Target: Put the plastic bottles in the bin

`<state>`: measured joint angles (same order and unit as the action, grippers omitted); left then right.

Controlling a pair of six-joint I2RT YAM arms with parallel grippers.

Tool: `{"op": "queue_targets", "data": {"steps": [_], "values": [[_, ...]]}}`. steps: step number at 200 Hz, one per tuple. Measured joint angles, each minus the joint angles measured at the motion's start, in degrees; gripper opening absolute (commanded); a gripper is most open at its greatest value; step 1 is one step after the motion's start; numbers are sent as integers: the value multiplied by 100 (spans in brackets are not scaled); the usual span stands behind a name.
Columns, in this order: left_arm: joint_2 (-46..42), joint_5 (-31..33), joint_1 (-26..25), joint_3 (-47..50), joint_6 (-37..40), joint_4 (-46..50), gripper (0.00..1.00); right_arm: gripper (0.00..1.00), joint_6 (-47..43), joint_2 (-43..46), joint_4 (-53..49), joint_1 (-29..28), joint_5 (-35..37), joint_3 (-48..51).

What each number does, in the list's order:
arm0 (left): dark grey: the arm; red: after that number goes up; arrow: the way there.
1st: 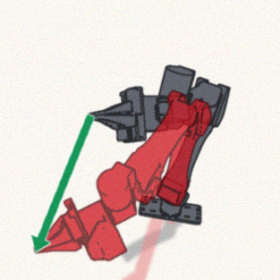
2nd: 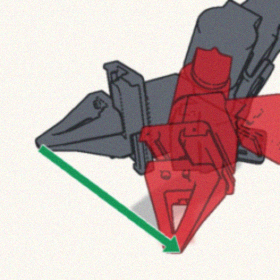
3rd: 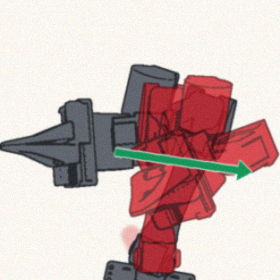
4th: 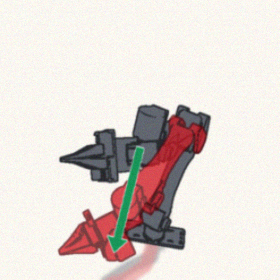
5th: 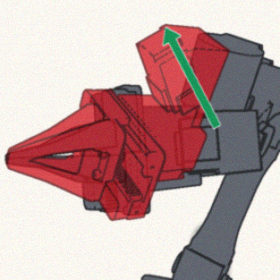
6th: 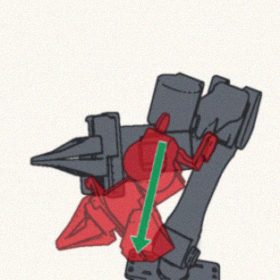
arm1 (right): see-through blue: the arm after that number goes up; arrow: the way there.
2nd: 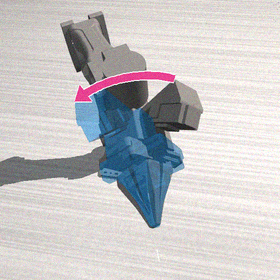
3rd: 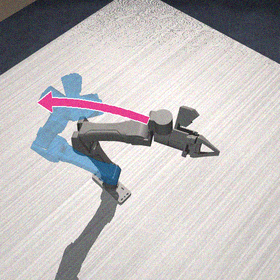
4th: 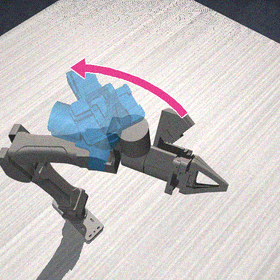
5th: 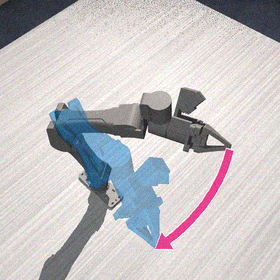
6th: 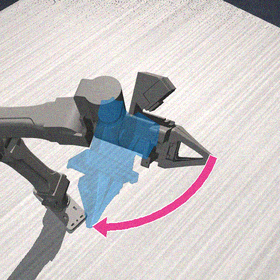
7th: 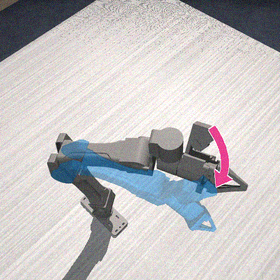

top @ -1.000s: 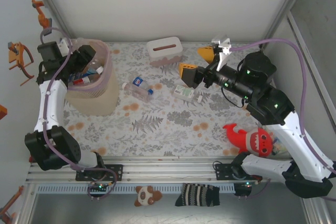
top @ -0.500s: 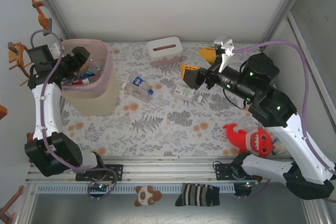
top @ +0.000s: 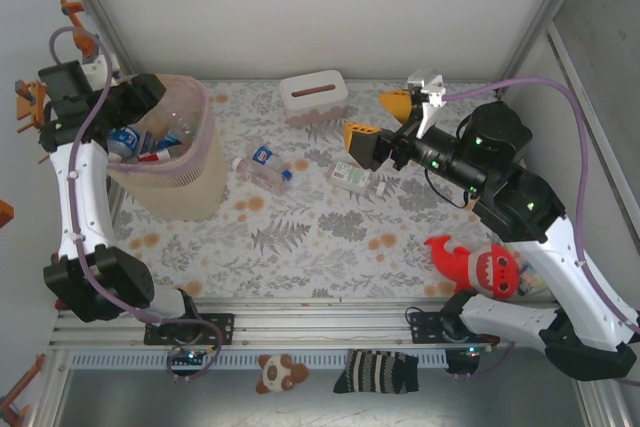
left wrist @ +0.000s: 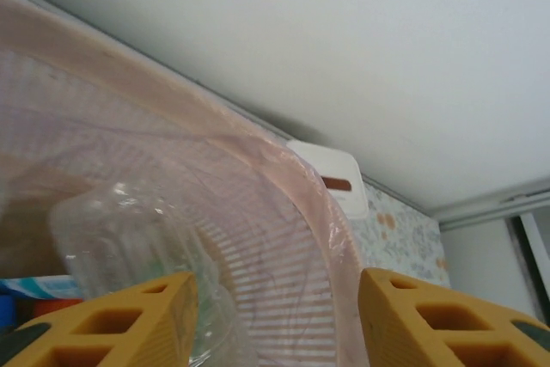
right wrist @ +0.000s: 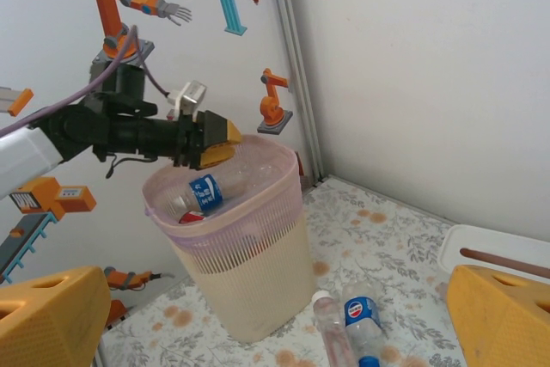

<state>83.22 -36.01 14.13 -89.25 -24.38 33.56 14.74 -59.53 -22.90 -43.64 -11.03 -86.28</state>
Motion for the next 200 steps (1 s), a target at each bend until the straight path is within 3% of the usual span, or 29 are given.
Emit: {"op": "queue_targets", "data": {"steps": [23,60,152,200], "values": [[332,-90,-293,-9,114,118,36,98,0,0,0,0,2,4],[592,-153,-472,94,225,166,33,98,-4,0,-2,0,20,9],[501,9,-457,531,649,20,33,98,-22,-94,-85,0,173,9],[295,160,-415,533,656,267,38,98,-50,-291,-398,0,560,-92]]}}
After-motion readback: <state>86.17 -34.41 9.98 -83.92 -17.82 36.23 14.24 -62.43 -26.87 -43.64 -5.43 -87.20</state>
